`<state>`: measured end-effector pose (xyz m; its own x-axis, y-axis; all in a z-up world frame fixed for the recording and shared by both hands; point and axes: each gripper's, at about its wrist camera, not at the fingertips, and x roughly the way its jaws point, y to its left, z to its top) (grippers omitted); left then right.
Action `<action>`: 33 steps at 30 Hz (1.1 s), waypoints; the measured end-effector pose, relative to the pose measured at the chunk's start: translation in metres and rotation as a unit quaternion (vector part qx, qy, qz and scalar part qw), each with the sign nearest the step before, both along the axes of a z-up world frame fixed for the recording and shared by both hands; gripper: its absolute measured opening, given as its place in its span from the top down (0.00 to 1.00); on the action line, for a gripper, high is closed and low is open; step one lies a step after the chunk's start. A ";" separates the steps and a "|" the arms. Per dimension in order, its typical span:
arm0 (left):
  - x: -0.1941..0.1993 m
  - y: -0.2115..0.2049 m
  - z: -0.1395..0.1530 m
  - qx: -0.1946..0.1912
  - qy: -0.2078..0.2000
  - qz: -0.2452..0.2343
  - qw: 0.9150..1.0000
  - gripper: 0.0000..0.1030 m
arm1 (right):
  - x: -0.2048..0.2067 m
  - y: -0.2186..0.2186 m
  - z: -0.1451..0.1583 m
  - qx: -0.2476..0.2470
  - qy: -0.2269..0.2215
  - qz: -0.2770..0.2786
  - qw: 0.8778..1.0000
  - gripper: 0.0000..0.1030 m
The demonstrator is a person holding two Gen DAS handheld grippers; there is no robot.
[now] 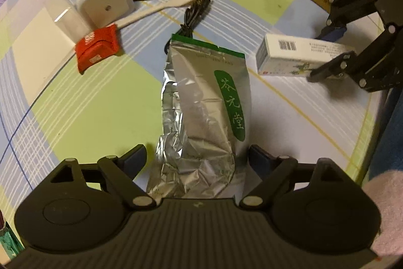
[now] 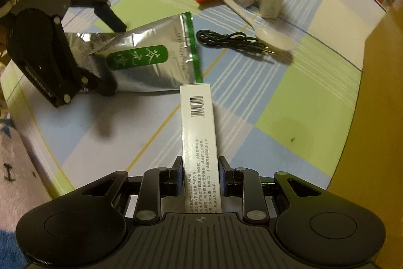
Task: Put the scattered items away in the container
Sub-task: 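Lift the tea bag and white box with both tools toward the cardboard box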
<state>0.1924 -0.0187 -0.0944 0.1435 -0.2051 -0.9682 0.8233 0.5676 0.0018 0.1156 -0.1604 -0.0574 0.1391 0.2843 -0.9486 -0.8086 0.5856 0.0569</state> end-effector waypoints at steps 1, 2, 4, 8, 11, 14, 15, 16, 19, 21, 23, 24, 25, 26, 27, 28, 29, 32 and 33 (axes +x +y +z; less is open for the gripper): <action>0.000 -0.002 -0.001 0.002 0.001 -0.002 1.000 0.18 | 0.000 0.000 -0.001 0.004 -0.002 -0.004 1.000 0.72; 0.001 -0.004 -0.002 0.003 0.002 -0.004 1.000 0.19 | 0.000 0.000 -0.002 0.007 -0.004 -0.009 1.000 0.62; 0.002 -0.006 -0.003 0.005 0.005 -0.001 1.000 0.23 | 0.001 -0.002 -0.003 0.016 -0.012 -0.022 1.000 0.46; 0.000 -0.006 -0.003 0.005 0.009 0.004 1.000 0.36 | 0.000 -0.006 -0.004 0.034 -0.008 -0.043 0.998 0.43; 0.000 -0.006 -0.001 0.008 0.012 0.015 1.000 0.47 | -0.001 -0.008 -0.007 0.040 -0.005 -0.048 0.998 0.43; -0.001 -0.008 0.001 0.015 0.018 0.038 0.999 0.51 | 0.000 -0.010 -0.008 0.046 -0.001 -0.049 0.998 0.43; -0.002 -0.008 0.001 0.017 0.020 0.046 0.999 0.51 | 0.001 -0.010 -0.008 0.048 0.002 -0.049 0.998 0.43; -0.003 -0.008 0.001 0.018 0.021 0.053 0.998 0.52 | 0.002 -0.010 -0.008 0.049 0.004 -0.049 0.998 0.43; -0.004 -0.008 0.000 0.017 0.019 0.069 0.997 0.52 | 0.001 -0.007 -0.008 0.044 0.000 -0.040 0.998 0.44; -0.004 -0.008 -0.001 0.016 0.019 0.076 0.997 0.50 | -0.001 -0.006 -0.008 0.038 -0.008 -0.035 0.999 0.46; -0.003 -0.007 -0.002 0.014 0.020 0.080 0.997 0.46 | -0.003 -0.005 -0.008 0.034 -0.013 -0.031 0.999 0.53; -0.003 -0.007 -0.002 0.013 0.021 0.081 0.996 0.44 | -0.003 -0.005 -0.008 0.033 -0.013 -0.030 0.999 0.55; -0.002 -0.007 -0.003 0.013 0.021 0.081 0.996 0.42 | -0.004 -0.006 -0.007 0.032 -0.014 -0.029 0.999 0.59; -0.002 -0.008 -0.004 0.014 0.022 0.080 0.996 0.41 | -0.004 -0.006 -0.007 0.031 -0.016 -0.028 0.999 0.62; -0.002 -0.008 -0.004 0.014 0.022 0.079 0.997 0.40 | -0.005 -0.006 -0.007 0.031 -0.017 -0.028 0.999 0.63; -0.002 -0.009 -0.005 0.014 0.022 0.079 0.997 0.38 | -0.005 -0.006 -0.007 0.031 -0.018 -0.027 0.999 0.66; -0.002 -0.009 -0.005 0.015 0.021 0.079 0.997 0.37 | -0.006 -0.006 -0.007 0.030 -0.021 -0.027 0.999 0.70; -0.002 -0.011 -0.005 0.016 0.019 0.078 0.997 0.37 | -0.007 -0.005 -0.006 0.030 -0.024 -0.026 0.999 0.76; -0.002 -0.011 -0.005 0.016 0.018 0.080 0.997 0.38 | -0.007 -0.005 -0.006 0.031 -0.024 -0.026 0.999 0.76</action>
